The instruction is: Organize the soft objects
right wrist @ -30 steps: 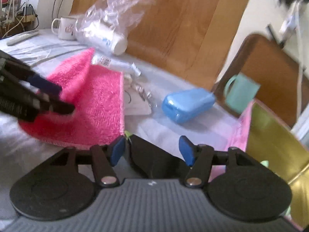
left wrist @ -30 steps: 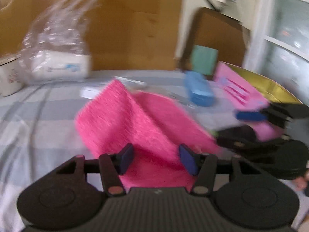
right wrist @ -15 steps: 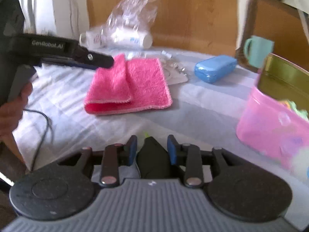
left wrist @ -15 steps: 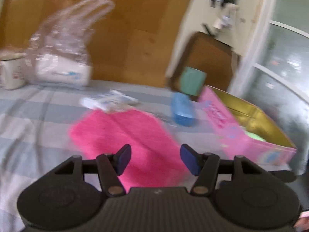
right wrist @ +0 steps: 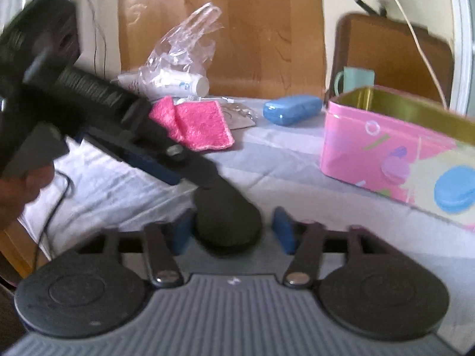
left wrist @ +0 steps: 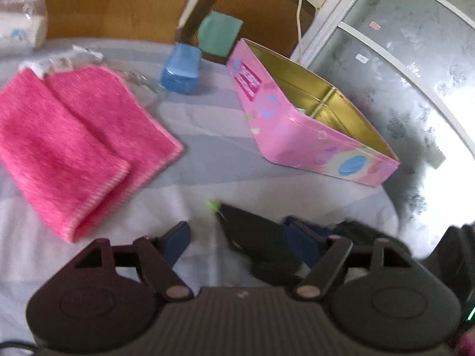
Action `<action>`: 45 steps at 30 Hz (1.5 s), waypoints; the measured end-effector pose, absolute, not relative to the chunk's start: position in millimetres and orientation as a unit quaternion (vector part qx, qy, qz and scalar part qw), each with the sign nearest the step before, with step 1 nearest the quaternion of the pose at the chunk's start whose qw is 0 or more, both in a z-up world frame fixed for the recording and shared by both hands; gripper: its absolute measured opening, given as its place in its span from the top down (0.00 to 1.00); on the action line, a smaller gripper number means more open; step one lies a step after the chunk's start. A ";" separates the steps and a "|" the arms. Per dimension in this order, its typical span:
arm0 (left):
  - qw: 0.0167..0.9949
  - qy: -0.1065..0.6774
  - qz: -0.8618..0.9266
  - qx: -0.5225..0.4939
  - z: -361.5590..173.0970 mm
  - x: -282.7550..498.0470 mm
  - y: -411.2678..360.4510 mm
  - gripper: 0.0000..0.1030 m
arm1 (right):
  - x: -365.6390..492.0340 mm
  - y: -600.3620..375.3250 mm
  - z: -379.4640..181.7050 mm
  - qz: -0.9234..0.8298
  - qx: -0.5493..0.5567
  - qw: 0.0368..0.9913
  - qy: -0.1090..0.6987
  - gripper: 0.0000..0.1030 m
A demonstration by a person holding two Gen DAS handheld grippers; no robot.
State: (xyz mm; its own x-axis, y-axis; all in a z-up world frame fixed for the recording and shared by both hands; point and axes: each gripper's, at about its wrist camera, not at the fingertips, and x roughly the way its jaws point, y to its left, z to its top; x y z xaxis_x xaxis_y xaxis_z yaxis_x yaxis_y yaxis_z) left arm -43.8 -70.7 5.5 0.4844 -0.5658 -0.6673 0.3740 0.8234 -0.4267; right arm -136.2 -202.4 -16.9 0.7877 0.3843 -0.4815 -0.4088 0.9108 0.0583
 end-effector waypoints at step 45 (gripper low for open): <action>0.917 0.259 -0.294 0.080 81.7 12.2 -260.7 0.15 | -82.7 -308.9 22.5 -0.108 0.014 0.989 0.100 0.17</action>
